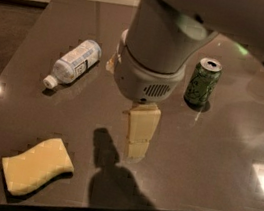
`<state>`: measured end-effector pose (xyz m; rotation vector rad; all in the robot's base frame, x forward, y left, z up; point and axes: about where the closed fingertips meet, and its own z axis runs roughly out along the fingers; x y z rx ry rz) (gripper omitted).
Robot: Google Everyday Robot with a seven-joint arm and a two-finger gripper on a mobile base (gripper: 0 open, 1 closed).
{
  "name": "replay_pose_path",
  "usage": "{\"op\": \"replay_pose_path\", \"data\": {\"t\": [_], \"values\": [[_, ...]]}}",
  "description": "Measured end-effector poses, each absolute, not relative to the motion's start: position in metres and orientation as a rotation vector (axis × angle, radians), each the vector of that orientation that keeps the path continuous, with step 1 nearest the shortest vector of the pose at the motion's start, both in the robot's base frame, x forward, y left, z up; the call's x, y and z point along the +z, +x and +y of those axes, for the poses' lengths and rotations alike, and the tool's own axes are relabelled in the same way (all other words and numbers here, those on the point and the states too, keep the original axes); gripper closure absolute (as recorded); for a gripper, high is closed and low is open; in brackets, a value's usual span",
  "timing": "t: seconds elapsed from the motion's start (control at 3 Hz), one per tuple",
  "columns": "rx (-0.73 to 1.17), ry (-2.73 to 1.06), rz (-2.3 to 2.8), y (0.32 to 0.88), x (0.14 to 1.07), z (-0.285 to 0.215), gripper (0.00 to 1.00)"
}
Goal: Pick sponge
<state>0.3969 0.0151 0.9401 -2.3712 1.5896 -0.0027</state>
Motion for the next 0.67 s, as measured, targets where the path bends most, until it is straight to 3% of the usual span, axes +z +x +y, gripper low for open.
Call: {"op": "replay_pose_path", "data": {"t": [0.67], "values": [[0.057,-2.606,1.328,0.373,0.897,0.077,0.00]]}}
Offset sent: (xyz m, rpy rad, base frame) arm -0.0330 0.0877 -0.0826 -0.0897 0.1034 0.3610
